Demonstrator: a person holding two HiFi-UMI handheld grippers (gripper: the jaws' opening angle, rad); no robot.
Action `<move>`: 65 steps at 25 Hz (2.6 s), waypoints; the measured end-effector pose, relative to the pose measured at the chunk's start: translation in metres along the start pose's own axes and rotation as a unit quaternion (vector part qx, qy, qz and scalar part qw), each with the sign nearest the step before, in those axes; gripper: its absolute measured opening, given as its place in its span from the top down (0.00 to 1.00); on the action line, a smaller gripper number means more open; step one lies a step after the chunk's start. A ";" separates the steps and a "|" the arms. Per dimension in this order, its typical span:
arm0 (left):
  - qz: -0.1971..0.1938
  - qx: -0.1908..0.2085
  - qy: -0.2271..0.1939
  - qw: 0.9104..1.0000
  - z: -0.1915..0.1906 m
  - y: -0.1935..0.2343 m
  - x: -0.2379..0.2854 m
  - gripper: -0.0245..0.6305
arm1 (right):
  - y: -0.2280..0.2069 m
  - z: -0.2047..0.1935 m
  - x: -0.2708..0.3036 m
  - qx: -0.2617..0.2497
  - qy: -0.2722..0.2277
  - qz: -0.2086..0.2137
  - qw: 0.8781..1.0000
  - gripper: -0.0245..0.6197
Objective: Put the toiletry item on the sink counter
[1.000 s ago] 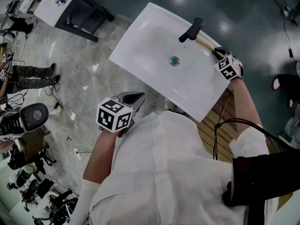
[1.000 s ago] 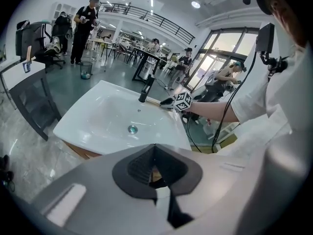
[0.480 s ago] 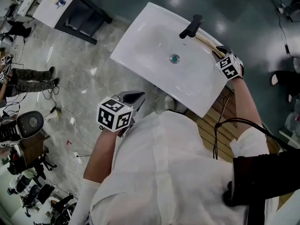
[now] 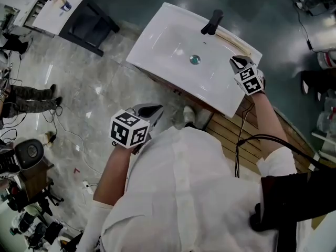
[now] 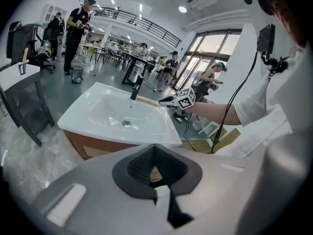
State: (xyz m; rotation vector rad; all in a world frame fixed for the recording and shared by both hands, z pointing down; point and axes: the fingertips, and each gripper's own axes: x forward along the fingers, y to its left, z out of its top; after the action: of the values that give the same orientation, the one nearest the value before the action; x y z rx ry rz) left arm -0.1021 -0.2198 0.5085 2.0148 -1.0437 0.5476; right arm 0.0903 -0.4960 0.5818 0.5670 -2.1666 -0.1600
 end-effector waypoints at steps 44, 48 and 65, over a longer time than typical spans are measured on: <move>-0.110 0.127 0.030 0.985 -0.150 -0.109 -0.078 0.95 | 0.389 0.068 -0.208 0.249 -0.095 0.075 0.961 0.95; -0.106 0.122 0.032 0.986 -0.154 -0.106 -0.081 0.95 | 0.392 0.073 -0.206 0.241 -0.097 0.079 0.962 0.95; -0.107 0.126 0.029 0.986 -0.153 -0.110 -0.072 0.95 | 0.392 0.071 -0.210 0.214 -0.099 0.078 0.969 0.95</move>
State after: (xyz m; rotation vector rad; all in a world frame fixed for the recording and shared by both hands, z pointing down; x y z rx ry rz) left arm -0.0554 -0.0238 0.5024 2.2826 -0.7408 0.6446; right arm 0.0109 -0.0590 0.5075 0.6376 -2.4455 0.3599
